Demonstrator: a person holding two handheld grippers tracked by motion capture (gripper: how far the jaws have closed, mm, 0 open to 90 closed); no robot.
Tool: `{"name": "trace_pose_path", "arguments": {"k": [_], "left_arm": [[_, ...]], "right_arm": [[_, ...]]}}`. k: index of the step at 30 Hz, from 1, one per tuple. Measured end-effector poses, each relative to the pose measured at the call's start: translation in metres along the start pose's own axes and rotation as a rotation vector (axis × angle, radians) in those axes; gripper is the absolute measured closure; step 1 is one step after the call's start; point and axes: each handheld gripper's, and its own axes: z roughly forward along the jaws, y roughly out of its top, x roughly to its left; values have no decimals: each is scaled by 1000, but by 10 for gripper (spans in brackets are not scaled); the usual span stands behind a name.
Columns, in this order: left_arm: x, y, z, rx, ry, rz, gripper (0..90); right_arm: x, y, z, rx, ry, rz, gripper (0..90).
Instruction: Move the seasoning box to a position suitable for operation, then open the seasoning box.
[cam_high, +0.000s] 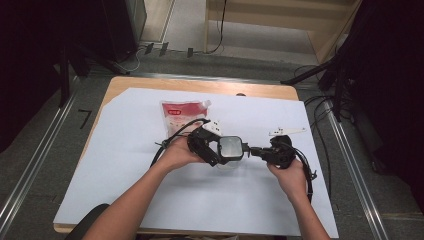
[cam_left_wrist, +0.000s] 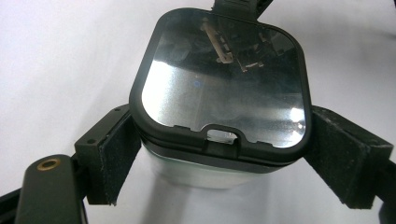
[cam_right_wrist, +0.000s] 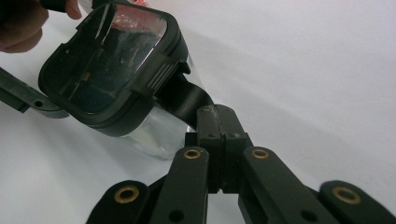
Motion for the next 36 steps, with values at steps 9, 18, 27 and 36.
{"name": "trace_pose_path", "arguments": {"k": [9, 18, 27, 36], "left_arm": [[-2, 2, -3, 14, 5, -12, 168], [-6, 5, -5, 30, 19, 12, 173], [-8, 8, -8, 35, 21, 20, 179], [-8, 10, -12, 16, 23, 20, 184]], "right_arm": [[1, 0, 1, 6, 5, 4, 900], [2, 0, 2, 14, 6, 2, 900], [3, 0, 4, 13, 11, 5, 900], [4, 0, 3, 13, 13, 0, 900]]}}
